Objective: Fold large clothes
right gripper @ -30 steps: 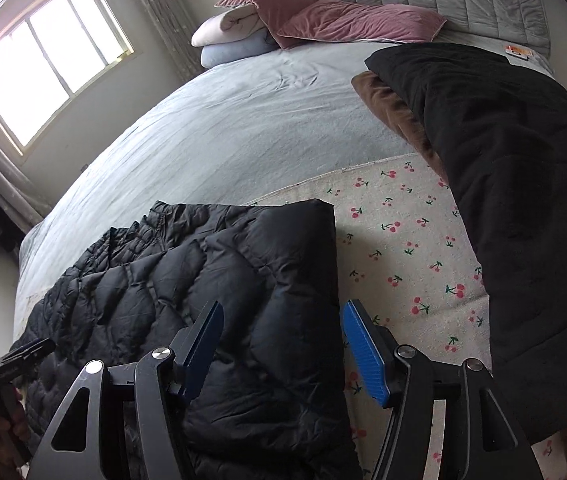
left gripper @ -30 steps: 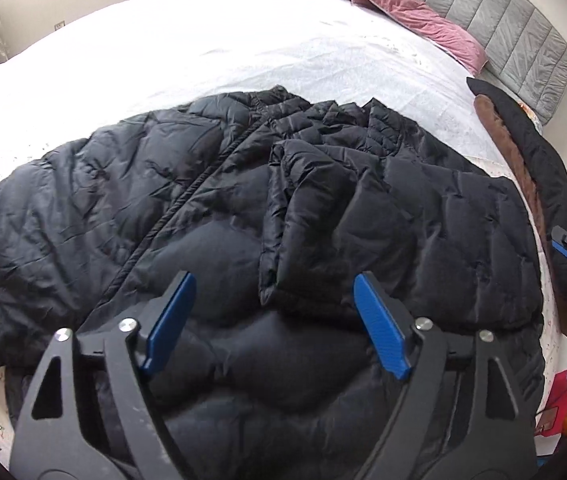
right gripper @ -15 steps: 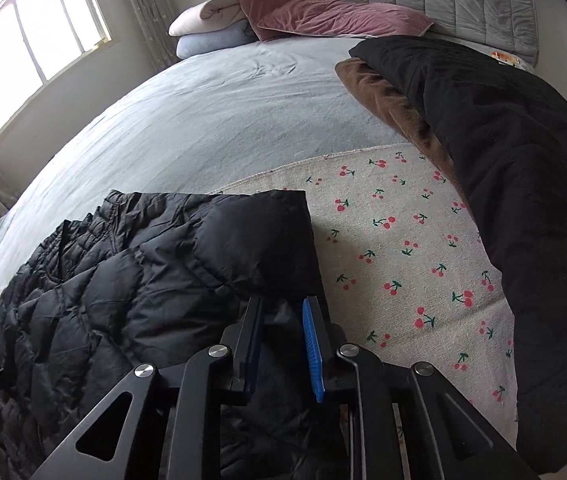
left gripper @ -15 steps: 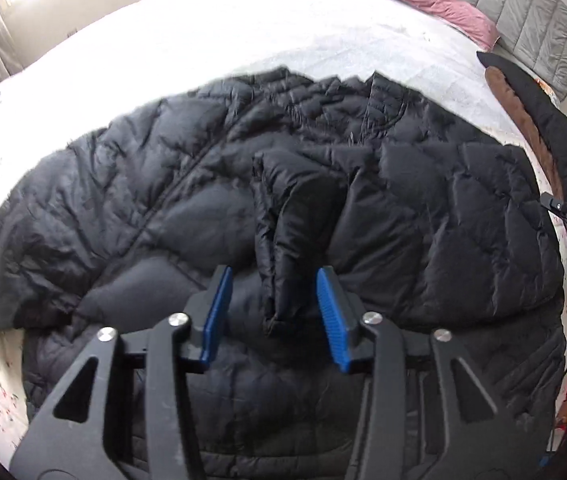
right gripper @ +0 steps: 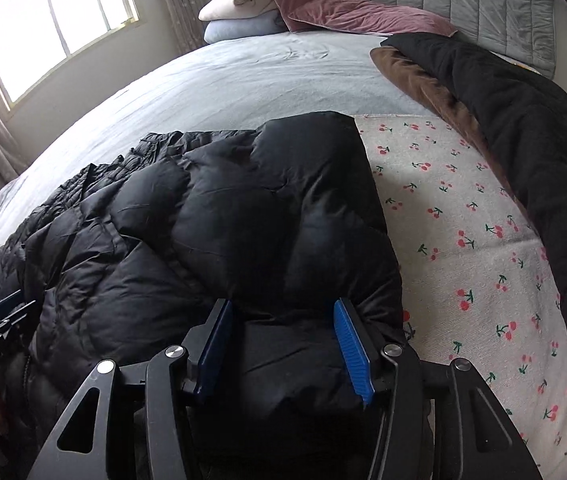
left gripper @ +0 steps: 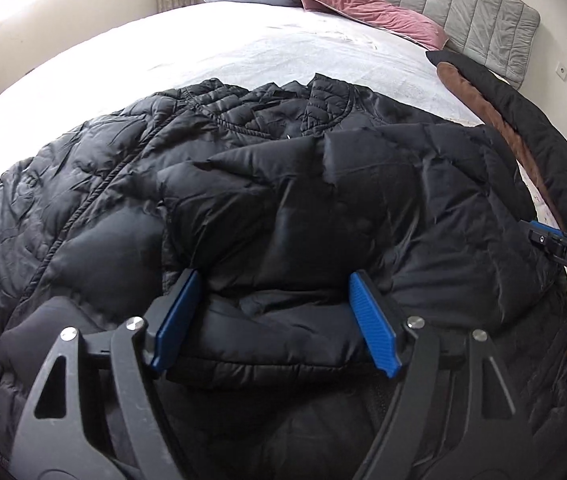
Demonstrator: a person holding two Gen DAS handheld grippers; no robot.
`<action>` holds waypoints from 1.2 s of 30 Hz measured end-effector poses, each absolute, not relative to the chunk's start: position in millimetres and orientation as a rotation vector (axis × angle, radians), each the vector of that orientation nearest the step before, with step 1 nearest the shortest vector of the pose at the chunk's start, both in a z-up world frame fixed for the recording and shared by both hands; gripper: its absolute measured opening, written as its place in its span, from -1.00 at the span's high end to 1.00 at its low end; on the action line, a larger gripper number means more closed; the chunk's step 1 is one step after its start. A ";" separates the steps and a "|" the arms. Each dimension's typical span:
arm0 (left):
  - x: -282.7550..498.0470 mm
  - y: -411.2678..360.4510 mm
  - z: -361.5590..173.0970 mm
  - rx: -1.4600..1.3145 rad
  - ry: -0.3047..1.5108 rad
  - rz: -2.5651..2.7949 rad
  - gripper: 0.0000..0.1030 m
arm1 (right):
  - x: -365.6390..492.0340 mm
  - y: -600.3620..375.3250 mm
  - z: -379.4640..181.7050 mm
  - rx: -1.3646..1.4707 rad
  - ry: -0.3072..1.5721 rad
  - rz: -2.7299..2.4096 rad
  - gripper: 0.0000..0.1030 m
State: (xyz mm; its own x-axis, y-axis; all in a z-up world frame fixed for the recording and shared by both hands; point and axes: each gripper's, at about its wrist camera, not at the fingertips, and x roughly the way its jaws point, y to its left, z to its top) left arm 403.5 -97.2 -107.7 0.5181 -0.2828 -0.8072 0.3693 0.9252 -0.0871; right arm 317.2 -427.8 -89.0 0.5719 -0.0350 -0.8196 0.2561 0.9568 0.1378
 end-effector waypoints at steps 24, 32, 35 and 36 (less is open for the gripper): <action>281.9 70.9 4.6 -0.075 0.981 -0.197 -0.88 | 188.0 -327.8 15.2 0.168 0.946 -0.080 -0.49; 264.5 168.9 -11.6 -0.148 1.000 -0.054 -0.88 | 177.5 -310.3 -5.3 0.153 0.957 -0.091 -0.52; 261.8 211.6 -21.5 -0.199 1.003 0.000 -0.88 | 179.0 -302.5 -12.2 0.147 0.969 -0.074 -0.52; 261.4 226.3 -24.6 -0.227 1.003 0.015 -0.88 | 179.6 -299.8 -13.8 0.142 0.970 -0.069 -0.52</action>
State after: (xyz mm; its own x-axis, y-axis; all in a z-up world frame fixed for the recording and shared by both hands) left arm 261.4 226.3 -24.6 0.5398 -0.0913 -0.8368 -0.1171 0.9763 -0.1821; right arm 179.6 -299.8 -13.8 0.5636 0.0053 -0.8260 0.1222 0.9885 0.0897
